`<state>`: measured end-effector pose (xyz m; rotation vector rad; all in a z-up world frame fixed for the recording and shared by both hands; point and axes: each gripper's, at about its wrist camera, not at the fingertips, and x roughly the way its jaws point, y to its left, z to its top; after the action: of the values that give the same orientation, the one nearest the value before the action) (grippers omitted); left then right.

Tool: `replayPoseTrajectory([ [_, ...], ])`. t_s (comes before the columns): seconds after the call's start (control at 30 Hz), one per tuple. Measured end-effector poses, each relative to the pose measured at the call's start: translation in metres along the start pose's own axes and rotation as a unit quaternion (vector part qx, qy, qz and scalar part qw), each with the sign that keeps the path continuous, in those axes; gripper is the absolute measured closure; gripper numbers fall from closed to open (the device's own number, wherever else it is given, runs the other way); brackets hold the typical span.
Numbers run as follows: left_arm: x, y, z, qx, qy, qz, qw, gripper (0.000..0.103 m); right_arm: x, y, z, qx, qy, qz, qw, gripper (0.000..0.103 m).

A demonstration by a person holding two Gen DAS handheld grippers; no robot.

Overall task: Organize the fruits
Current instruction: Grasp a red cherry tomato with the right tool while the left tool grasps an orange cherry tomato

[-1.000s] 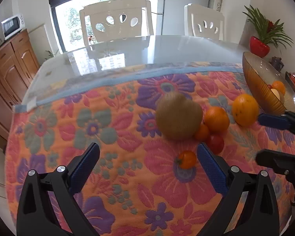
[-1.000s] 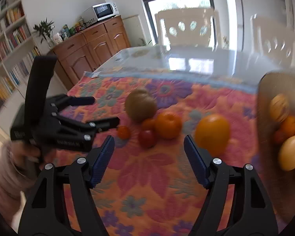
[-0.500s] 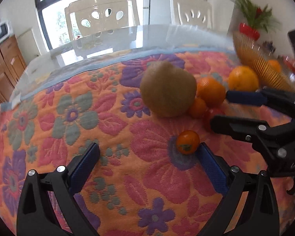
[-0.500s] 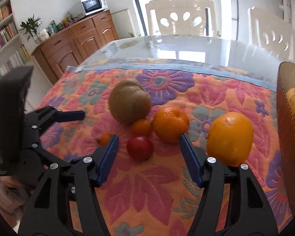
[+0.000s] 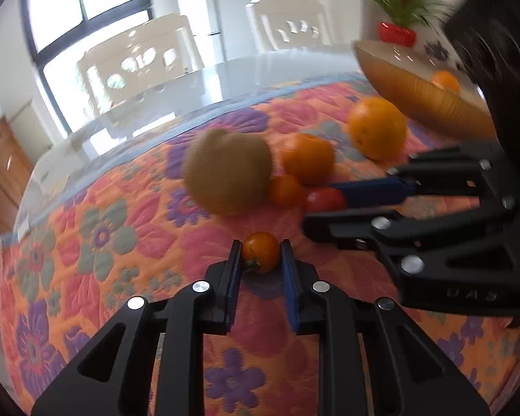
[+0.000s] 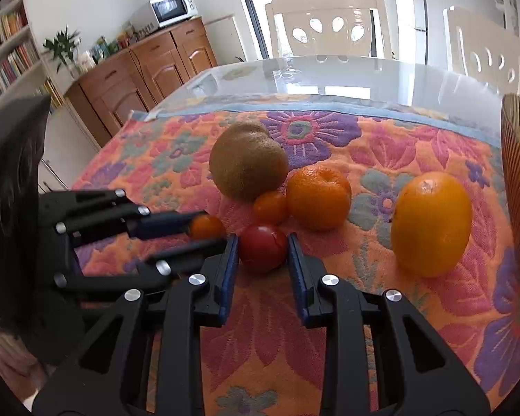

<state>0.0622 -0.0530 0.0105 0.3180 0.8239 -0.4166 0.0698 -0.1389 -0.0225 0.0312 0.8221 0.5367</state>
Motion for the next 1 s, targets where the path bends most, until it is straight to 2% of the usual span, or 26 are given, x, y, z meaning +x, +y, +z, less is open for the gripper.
replayPoseTrajectory([
  [0.2, -0.007, 0.004, -0.002, -0.007, -0.013, -0.014, 0.9998, 0.083, -0.015, -0.013, 0.001, 0.031, -0.033, 0.030, 0.999, 0.074],
  [0.57, -0.003, 0.023, 0.002, -0.057, -0.018, -0.010, 0.9981, 0.083, -0.011, -0.016, 0.003, 0.045, -0.029, 0.034, 0.998, 0.074],
  [1.0, -0.005, 0.024, 0.001, -0.063, -0.023, -0.004, 0.9977, 0.083, -0.014, -0.015, 0.001, 0.041, -0.037, 0.033, 0.998, 0.074],
])
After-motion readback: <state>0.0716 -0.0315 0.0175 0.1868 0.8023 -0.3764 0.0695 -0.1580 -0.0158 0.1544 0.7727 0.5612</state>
